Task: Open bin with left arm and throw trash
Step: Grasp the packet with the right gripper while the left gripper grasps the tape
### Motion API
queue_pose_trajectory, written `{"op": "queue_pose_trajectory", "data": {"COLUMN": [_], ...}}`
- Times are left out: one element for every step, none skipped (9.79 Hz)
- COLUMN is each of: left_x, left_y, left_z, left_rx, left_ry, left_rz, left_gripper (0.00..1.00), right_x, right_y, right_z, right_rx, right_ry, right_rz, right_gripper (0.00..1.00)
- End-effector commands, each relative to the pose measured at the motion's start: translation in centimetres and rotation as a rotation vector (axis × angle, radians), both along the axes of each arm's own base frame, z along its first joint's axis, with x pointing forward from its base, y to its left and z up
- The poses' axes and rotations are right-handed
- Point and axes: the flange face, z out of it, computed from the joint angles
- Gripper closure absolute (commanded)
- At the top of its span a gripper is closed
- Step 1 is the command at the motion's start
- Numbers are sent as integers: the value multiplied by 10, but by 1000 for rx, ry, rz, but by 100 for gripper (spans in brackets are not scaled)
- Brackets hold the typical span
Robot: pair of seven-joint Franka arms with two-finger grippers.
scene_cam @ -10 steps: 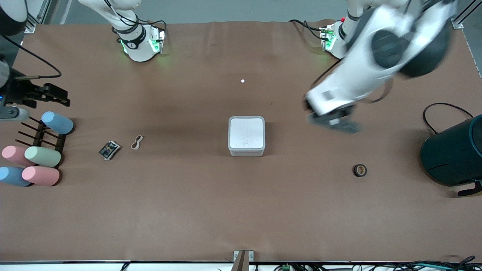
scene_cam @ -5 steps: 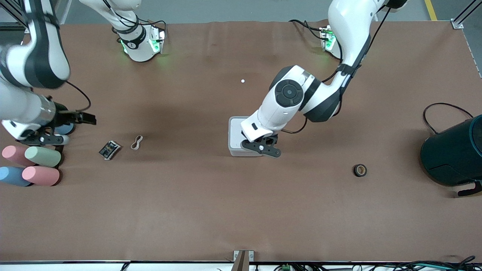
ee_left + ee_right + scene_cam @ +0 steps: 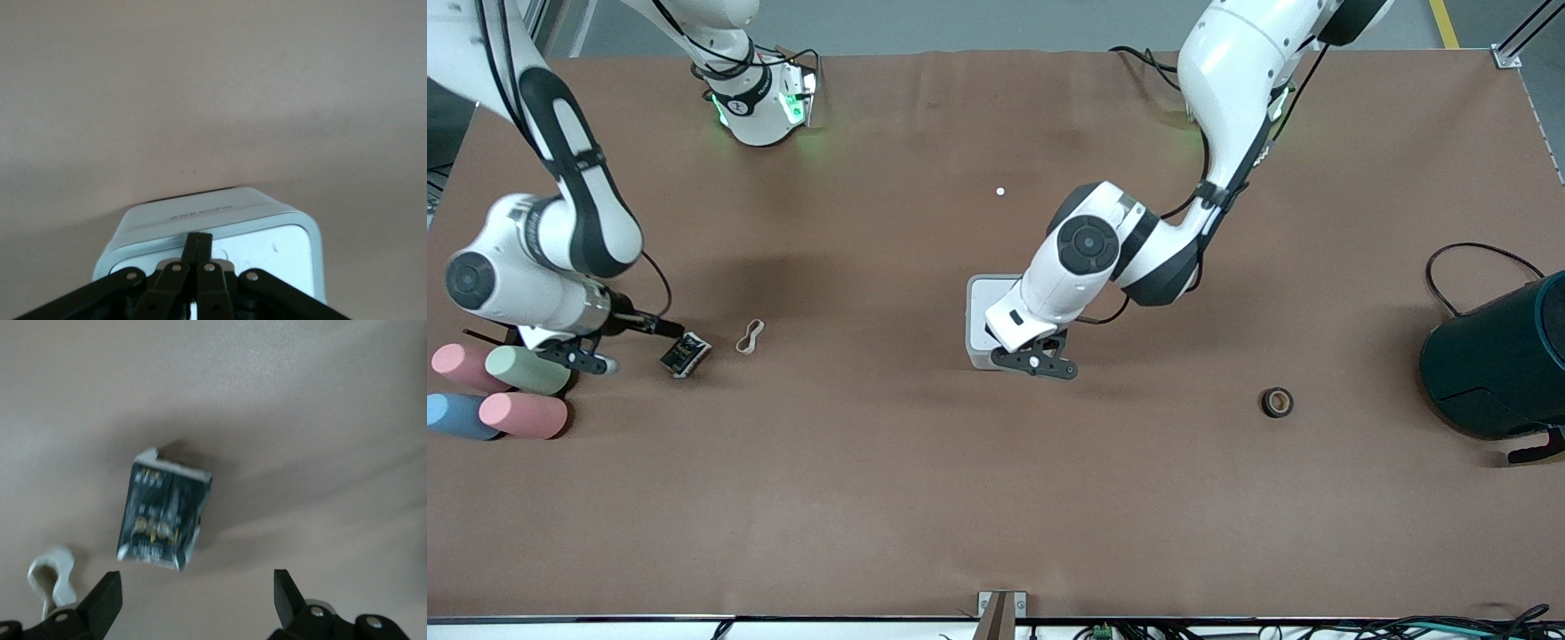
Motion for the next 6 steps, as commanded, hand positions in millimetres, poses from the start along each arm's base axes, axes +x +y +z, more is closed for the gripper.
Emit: {"op": "queue_pose_trajectory", "data": {"left_x": [-20,-15,-4,19,41,64], "left_y": [-16,-10,3,39,77,119], "left_z": [-41,-33,-3,28,48,49], "left_rx": [31,33,31,56,68,75], "left_ry": [60,56,33,42,24,13], "left_rz": [41,57,69,98,73,25], "left_gripper": [100,100,100,100,100,100], "right_x": [12,15,17,17,16,15], "right_y": [8,7,6,7,10,18], "right_z": [5,-6,-14,-14,-23,-30], "right_rx": [30,28,26,25,28,28], "right_ry": [-46,-77,-94,-100,-90,-72], "right_rz": [-105,-108,-114,-114,-107,-78], "right_gripper": [0,0,0,0,0,2]}}
